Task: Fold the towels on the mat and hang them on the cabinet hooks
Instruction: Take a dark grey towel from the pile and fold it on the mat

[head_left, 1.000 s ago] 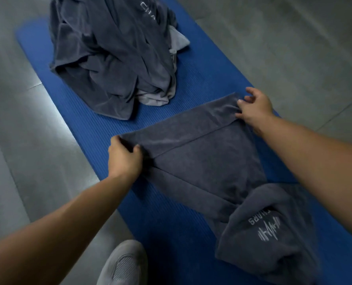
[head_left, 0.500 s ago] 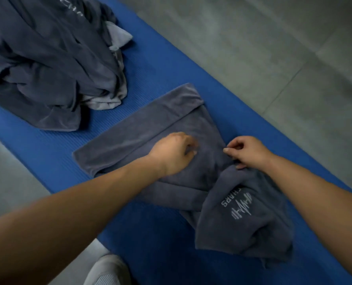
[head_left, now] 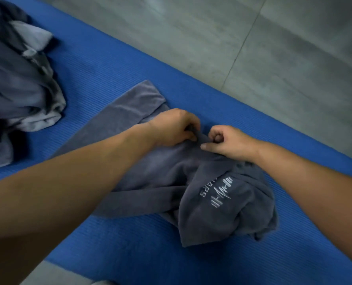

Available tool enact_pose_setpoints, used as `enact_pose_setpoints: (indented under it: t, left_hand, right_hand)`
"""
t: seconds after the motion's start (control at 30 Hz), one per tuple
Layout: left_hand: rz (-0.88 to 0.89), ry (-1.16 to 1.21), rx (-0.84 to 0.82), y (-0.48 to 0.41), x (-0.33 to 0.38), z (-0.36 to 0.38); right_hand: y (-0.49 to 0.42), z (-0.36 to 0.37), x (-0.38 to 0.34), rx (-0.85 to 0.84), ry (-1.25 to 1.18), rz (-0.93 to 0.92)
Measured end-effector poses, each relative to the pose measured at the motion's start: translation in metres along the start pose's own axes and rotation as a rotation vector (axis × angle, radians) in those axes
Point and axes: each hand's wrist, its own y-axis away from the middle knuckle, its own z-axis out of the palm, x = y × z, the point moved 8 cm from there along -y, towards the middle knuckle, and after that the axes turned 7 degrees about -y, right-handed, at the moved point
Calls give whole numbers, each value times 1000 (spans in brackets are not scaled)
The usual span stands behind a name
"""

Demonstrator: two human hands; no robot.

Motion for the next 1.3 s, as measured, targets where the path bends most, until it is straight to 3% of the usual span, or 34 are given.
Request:
enact_pose_setpoints:
  t: [0.13,0.27,0.37,0.5,0.63,0.73,0.9,0.97,1.03,1.13,1.3]
  left_hand:
    - [-82,55,116,7,-25,-16]
    - [-121,23,62,12,-26,-12]
    - [-10,-44,3,13,5,-2]
    - [72,156,-251,7,56,13]
    - [108,158,-233,-4,71,9]
    - [108,222,-214,-4,78,8]
    - [35,235,-11,-7,71,-14]
    - [-21,273,19,-4,65,-20]
    - [-44,260,-53,0,67,-12]
    - [-72,191,-227,8,80,13]
    - [-39,308,-342,3,132,35]
  right_hand:
    - [30,2,25,-236,190,183]
    - [62,-8,34,-306,110,208]
    - [69,-15,24,-205,34,118]
    - [73,-22,6,-34,-213,2]
    - [82,-25,6,-36,-483,-24]
    - [93,-25,4,-115,-409,46]
    - [117,-18,38,-310,169,350]
    - [128,-21,51,-320,123,390]
    - [136,-26,54,-301,127,310]
    - [143,-38,54,-116,223,137]
    - [160,-58,32,181,-61,-148]
